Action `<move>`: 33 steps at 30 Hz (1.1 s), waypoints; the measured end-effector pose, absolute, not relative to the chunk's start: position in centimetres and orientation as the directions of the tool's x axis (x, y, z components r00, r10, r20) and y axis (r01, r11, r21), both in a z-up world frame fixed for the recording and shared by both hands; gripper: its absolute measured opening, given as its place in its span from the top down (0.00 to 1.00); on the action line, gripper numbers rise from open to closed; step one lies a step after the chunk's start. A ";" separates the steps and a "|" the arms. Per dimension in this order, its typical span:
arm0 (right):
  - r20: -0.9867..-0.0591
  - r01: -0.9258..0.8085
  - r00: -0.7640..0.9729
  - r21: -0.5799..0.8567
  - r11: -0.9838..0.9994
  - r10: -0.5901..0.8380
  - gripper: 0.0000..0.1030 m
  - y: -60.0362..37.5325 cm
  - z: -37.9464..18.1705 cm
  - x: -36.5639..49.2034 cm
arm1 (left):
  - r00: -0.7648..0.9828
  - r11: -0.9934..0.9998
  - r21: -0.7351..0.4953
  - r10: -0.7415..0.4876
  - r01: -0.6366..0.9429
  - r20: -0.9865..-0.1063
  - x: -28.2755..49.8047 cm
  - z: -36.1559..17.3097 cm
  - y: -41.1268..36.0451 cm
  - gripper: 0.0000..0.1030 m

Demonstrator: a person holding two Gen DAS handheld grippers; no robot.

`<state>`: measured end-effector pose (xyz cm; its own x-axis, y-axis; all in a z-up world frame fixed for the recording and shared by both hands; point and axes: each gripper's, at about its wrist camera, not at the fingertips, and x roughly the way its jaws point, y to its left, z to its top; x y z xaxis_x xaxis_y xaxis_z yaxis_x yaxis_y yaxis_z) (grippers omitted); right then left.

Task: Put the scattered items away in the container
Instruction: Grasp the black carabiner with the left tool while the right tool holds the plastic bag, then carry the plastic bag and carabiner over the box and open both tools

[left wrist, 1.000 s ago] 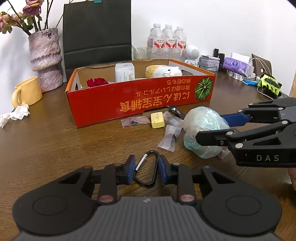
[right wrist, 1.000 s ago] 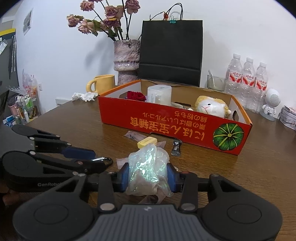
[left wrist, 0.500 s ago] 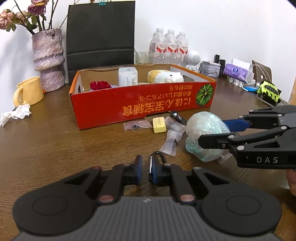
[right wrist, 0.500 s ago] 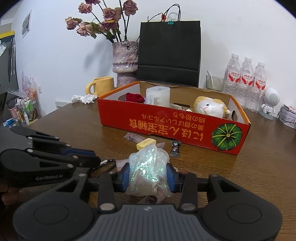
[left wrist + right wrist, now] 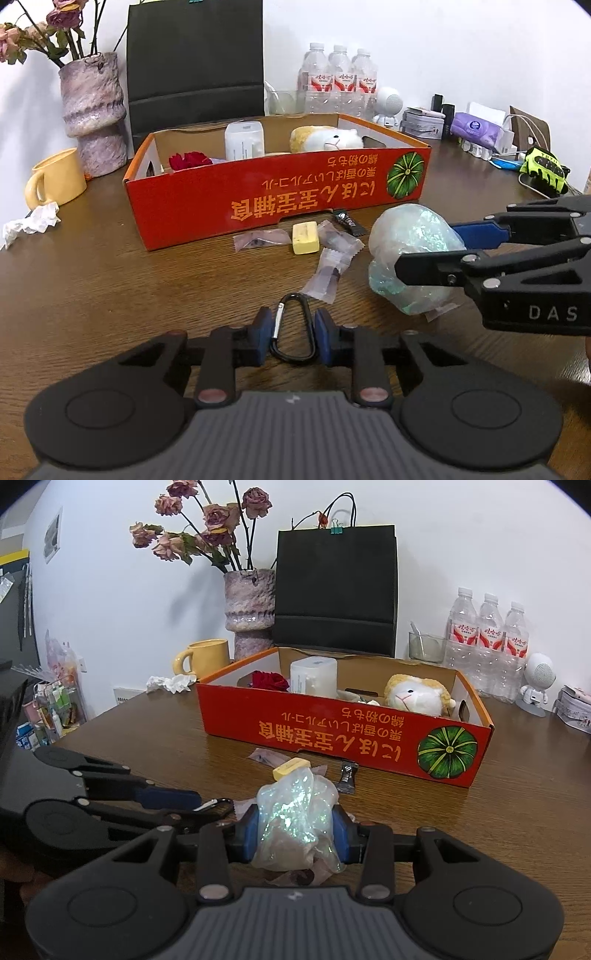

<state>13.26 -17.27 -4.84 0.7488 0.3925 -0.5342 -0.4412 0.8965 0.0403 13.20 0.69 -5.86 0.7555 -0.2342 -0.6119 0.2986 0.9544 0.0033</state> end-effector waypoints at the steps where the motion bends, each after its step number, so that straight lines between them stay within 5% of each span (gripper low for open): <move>1: -0.532 -0.443 0.748 0.043 0.895 0.396 0.63 -17.3 -4.8 13.2 | 0.755 0.955 -0.004 -0.237 0.297 -0.612 13.1 -5.8 0.7 0.75; 12: -0.507 -0.436 0.762 0.058 0.898 0.403 0.63 -17.9 -4.2 13.1 | 0.815 0.964 -0.009 -0.229 0.265 -0.533 11.7 -3.4 1.2 0.75; 23: -0.379 -0.398 0.846 0.017 0.917 0.374 0.63 -19.0 2.2 17.3 | 0.910 0.975 -0.052 -0.222 0.218 -0.350 16.6 3.0 2.2 0.75; 33: -0.434 -0.317 0.847 0.054 0.947 0.308 0.62 -17.4 1.4 28.7 | 0.907 0.980 -0.161 -0.171 0.116 -0.384 26.4 2.1 4.1 0.75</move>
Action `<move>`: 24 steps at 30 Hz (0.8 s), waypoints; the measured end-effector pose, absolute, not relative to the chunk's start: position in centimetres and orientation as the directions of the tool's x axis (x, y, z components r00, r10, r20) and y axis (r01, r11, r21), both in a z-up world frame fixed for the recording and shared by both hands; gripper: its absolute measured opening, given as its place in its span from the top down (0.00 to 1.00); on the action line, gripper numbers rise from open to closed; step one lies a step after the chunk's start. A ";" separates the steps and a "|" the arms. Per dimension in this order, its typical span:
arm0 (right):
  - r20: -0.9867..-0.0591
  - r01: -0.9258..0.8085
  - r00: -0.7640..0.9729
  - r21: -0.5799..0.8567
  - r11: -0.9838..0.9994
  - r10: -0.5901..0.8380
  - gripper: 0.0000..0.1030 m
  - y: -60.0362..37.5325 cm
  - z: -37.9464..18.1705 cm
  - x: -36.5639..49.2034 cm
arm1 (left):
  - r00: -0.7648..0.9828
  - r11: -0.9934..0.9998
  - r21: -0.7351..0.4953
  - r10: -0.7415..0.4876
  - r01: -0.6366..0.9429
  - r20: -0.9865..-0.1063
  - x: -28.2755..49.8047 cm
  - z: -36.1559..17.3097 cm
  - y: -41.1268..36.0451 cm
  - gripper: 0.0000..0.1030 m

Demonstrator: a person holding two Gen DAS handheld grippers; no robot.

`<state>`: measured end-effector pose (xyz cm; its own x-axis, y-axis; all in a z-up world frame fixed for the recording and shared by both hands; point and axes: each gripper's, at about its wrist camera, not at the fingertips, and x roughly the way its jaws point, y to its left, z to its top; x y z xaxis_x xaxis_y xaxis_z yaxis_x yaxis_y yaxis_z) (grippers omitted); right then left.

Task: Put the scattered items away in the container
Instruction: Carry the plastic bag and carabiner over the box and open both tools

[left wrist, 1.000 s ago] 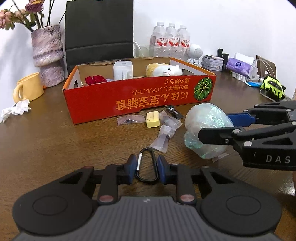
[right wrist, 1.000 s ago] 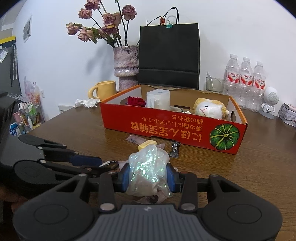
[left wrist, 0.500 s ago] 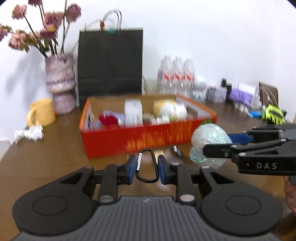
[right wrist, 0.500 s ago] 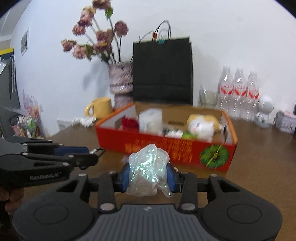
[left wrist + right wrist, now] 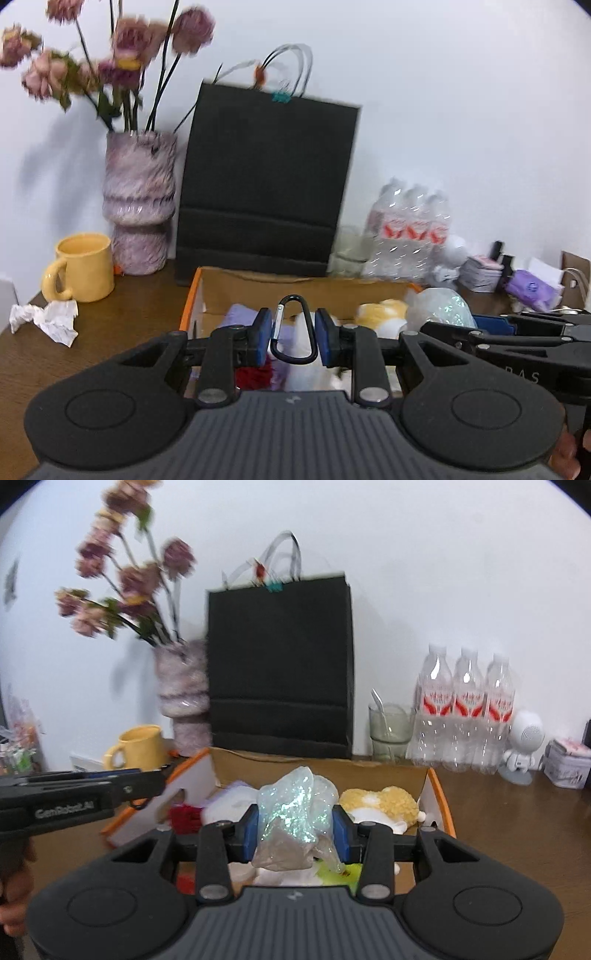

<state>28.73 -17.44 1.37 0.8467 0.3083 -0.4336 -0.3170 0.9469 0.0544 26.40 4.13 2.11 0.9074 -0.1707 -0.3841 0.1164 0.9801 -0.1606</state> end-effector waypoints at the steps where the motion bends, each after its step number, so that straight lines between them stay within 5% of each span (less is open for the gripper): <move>1: -0.447 -0.309 0.843 0.052 0.950 0.298 0.62 -17.3 0.9 29.7 | 0.901 0.980 -0.165 -0.172 0.114 -0.398 27.1 1.7 4.3 0.75; 8: -0.544 -0.295 0.793 0.050 0.954 0.274 0.53 -16.8 -2.2 34.0 | 0.873 0.980 -0.165 -0.175 0.111 -0.456 29.9 -0.1 4.8 0.74; 16: -0.546 -0.279 0.797 0.047 0.959 0.259 0.15 -17.4 -2.1 34.1 | 0.888 0.982 -0.154 -0.166 0.109 -0.429 29.8 0.3 4.6 0.16; 24: -0.546 -0.287 0.797 0.031 0.957 0.257 0.10 -17.0 -1.7 33.7 | 0.900 0.983 -0.139 -0.166 0.118 -0.404 29.3 0.9 4.1 0.02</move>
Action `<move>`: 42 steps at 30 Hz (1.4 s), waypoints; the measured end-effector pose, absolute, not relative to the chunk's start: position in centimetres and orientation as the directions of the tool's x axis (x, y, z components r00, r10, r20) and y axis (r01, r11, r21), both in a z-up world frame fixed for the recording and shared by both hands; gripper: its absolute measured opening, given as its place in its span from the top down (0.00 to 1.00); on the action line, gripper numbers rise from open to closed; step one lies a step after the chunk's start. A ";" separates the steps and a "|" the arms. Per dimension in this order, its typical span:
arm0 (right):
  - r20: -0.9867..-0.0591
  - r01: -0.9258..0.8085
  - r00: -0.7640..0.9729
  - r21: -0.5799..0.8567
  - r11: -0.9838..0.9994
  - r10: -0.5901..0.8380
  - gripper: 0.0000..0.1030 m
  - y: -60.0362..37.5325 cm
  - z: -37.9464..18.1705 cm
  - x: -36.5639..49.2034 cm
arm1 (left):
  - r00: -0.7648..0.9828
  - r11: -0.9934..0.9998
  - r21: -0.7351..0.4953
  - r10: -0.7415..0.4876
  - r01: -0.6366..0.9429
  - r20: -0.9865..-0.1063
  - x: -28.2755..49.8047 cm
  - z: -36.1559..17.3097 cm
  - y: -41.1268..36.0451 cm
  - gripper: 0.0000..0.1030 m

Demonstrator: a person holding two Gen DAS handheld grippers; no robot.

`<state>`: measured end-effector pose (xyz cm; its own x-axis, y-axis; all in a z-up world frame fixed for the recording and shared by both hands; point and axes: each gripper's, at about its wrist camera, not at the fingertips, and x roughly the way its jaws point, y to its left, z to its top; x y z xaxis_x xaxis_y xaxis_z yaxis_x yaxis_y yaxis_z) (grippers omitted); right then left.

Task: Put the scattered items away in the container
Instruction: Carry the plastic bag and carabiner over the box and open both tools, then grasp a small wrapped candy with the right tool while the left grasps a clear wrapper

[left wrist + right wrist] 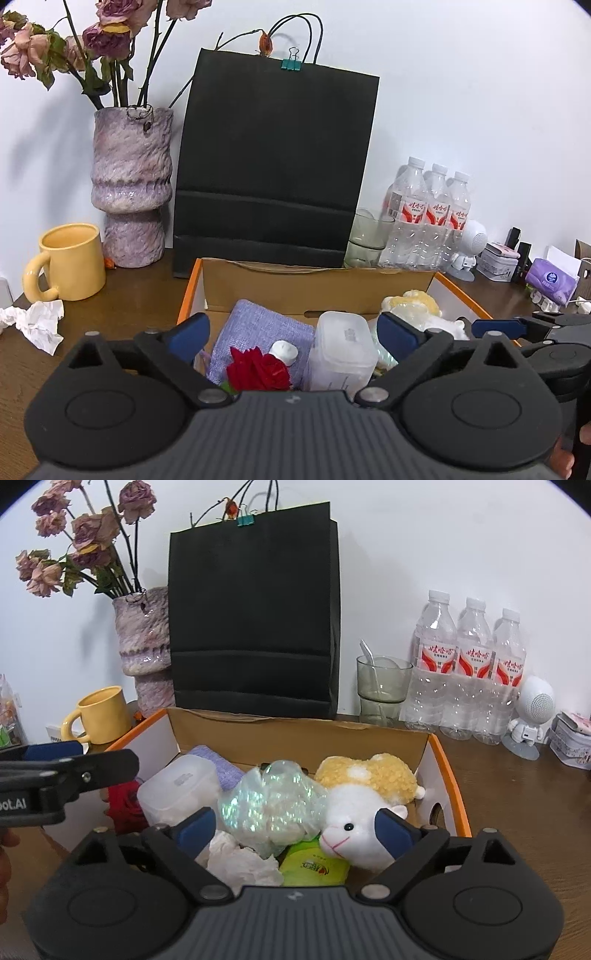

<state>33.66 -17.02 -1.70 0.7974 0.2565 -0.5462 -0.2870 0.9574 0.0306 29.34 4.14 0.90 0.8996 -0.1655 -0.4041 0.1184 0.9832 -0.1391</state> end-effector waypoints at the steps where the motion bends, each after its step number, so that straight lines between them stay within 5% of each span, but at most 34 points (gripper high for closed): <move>1: -0.545 -0.288 0.799 0.028 0.957 0.256 0.10 -17.0 -1.6 33.6 | 0.899 0.984 -0.138 -0.163 0.116 -0.406 29.3 1.0 4.1 0.00; 20: -0.509 -0.259 0.825 0.044 0.965 0.244 0.08 -19.0 -0.3 27.1 | 0.922 0.981 -0.139 -0.176 0.135 -0.344 22.8 2.5 3.5 0.00; 42: -0.586 -0.328 0.768 -0.011 0.945 0.259 0.12 -18.1 -5.5 13.6 | 0.850 0.982 -0.111 -0.187 0.152 -0.492 12.6 -3.2 3.2 0.00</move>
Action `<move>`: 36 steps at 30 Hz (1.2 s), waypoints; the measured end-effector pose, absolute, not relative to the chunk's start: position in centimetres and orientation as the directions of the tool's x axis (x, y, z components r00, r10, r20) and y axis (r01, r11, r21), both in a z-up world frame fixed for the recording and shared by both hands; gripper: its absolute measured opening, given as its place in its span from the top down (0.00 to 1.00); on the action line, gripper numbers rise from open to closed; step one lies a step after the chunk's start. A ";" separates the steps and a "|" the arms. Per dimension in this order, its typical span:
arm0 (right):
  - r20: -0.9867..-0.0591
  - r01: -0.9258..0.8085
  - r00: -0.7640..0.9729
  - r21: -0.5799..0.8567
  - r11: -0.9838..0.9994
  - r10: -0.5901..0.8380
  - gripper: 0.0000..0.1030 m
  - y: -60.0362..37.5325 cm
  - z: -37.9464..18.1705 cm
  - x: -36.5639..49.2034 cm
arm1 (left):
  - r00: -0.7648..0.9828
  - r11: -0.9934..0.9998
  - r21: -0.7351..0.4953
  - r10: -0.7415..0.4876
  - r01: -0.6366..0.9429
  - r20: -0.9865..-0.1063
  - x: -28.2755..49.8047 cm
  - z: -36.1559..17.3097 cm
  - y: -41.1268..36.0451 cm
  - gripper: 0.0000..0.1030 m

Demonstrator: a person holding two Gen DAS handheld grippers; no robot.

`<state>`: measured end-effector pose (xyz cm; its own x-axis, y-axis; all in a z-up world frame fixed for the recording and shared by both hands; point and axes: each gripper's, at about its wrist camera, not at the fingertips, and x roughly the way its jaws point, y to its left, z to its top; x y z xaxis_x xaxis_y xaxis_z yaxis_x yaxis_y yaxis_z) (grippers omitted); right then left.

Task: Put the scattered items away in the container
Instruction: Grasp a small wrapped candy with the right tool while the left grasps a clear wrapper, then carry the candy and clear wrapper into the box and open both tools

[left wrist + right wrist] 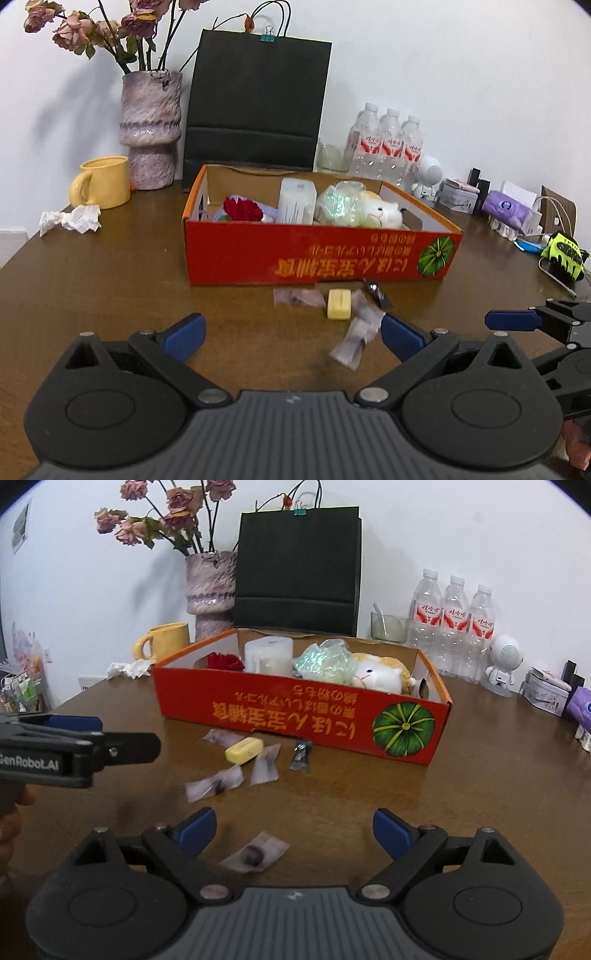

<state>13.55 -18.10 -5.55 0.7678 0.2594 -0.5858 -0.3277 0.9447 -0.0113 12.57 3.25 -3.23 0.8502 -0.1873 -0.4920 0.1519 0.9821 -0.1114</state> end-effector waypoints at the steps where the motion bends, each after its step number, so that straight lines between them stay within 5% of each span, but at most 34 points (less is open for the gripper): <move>1: -0.587 -0.324 0.768 -0.014 0.946 0.255 0.13 -17.9 -5.6 13.4 | 0.851 0.983 -0.104 -0.184 0.153 -0.493 12.5 -3.4 3.1 0.00; 5: -0.601 -0.314 0.761 -0.010 0.949 0.245 0.17 -17.4 -6.1 13.1 | 0.840 0.982 -0.076 -0.189 0.174 -0.509 12.8 -4.0 2.3 0.01; 18: -0.640 -0.300 0.729 0.024 0.954 0.245 0.78 -17.6 -6.9 13.1 | 0.792 0.961 0.000 -0.228 0.277 -0.567 15.6 -5.6 -2.1 0.33; 28: -0.615 -0.312 0.744 0.025 0.950 0.261 0.82 -18.0 -7.2 13.2 | 0.769 0.958 0.009 -0.224 0.286 -0.599 16.3 -6.1 -2.9 0.76; 36: -0.602 -0.312 0.755 0.018 0.950 0.260 0.83 -18.0 -7.3 13.1 | 0.766 0.956 -0.002 -0.236 0.293 -0.598 16.0 -6.0 -2.7 0.80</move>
